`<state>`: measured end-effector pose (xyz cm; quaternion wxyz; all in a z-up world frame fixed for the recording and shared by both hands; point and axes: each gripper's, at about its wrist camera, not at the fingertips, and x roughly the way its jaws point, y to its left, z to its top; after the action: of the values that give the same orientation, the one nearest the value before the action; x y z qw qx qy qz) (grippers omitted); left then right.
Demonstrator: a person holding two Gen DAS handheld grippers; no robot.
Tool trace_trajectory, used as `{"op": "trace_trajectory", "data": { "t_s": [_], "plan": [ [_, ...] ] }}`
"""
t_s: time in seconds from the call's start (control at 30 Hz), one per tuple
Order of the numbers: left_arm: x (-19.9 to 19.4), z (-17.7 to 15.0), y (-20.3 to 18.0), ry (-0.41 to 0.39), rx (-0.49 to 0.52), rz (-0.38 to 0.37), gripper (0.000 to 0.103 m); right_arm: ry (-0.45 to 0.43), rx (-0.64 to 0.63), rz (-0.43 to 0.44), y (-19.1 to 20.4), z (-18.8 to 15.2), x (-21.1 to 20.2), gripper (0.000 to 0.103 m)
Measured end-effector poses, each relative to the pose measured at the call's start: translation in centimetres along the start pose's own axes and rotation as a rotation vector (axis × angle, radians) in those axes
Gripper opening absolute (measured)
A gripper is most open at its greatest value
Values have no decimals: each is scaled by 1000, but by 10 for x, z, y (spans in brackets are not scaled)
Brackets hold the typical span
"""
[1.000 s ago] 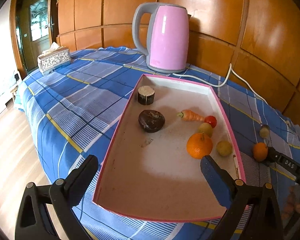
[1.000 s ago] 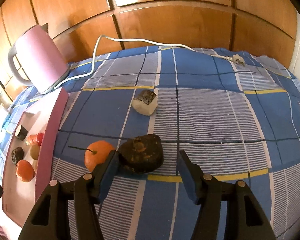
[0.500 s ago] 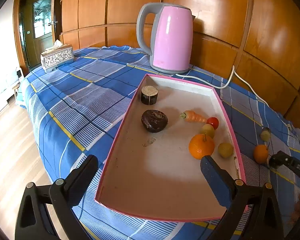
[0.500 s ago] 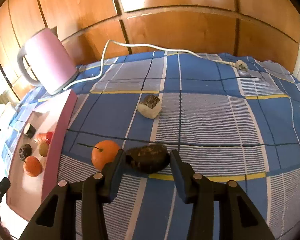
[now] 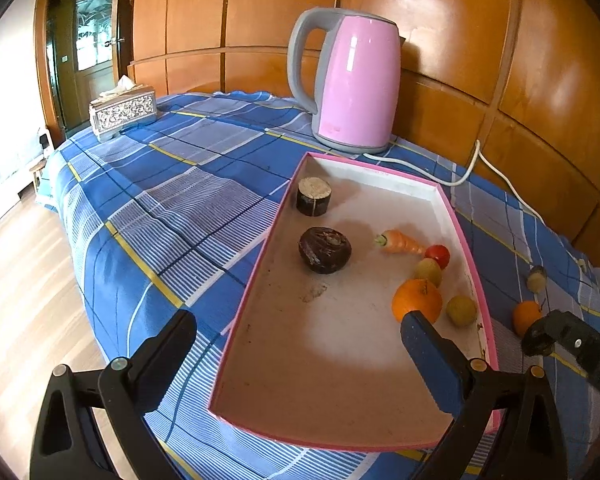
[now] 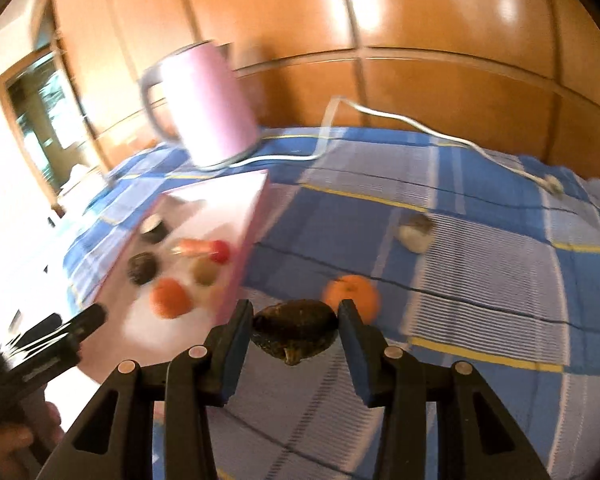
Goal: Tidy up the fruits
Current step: 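Lift the dark brown fruit and carry it over the tray with the right gripper, then lower the dark brown fruit into the tray and open the right gripper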
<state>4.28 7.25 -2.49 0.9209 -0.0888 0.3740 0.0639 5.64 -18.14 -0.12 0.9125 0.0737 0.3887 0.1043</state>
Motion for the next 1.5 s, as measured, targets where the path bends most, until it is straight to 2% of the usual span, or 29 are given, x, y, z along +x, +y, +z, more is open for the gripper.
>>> {"op": "trace_trajectory", "data": {
  "t_s": [0.4,0.8,1.17,1.5],
  "plan": [
    [4,5,11,-1,-27,24,103,33,-105,83,40,-5,11,44],
    [5,14,27,-12,-75,44,103,58,-160,178,70,9,21,44],
    [12,22,53,-7,-143,80,103,108,-210,216,99,8,41,44],
    [17,21,59,14,-166,83,103,73,-197,256,118,33,54,43]
  ]
}}
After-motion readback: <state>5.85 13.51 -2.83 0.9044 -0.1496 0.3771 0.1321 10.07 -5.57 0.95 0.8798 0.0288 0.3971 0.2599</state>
